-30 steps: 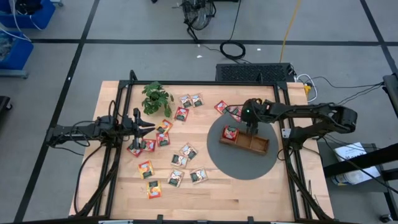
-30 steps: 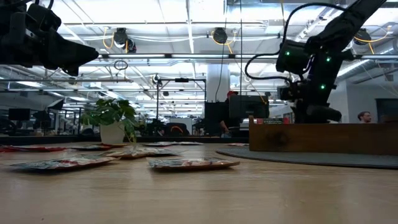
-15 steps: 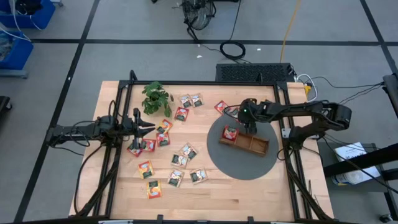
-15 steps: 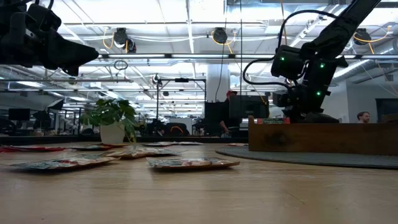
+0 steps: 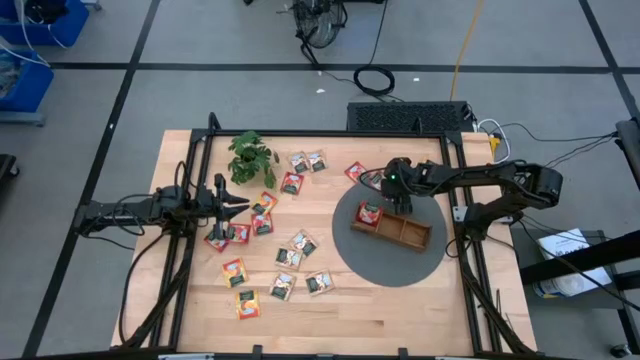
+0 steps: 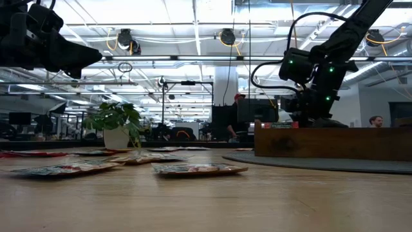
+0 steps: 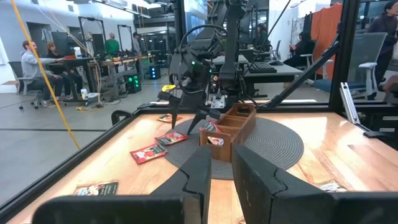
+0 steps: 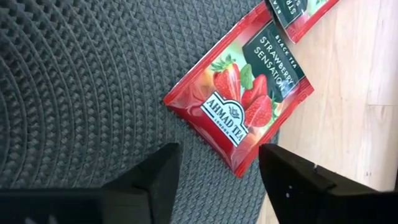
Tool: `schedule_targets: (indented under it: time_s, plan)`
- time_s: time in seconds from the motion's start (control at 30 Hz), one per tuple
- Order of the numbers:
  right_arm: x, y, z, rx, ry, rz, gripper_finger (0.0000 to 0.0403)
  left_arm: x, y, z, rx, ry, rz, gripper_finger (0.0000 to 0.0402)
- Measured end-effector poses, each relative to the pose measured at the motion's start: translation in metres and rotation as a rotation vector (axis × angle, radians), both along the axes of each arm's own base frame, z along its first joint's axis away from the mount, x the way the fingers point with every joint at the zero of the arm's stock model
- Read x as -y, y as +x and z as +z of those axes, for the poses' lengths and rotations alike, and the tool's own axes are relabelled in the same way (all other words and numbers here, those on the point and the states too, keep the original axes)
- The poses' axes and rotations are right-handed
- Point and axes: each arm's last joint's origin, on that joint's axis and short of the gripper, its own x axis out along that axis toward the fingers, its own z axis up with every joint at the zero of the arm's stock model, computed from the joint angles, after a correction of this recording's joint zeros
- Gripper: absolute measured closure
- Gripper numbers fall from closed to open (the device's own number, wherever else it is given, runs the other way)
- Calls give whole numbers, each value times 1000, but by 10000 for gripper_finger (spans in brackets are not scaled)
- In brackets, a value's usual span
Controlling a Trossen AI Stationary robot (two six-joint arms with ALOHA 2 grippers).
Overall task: Pick & Place Tea
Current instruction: Put the red tea bag into the left section of the wooden organizer
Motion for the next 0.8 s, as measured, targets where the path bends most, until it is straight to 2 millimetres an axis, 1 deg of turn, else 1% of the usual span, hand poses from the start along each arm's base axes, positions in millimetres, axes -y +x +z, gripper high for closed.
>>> schedule_targets:
  time_s: [0.3,0.8]
  plan:
    - [-1,-2,-1,-21,7,7,281,0,0,0,0,0,0,330]
    - [-1,-2,-1,-23,0,11,382,0,0,0,0,0,0,330]
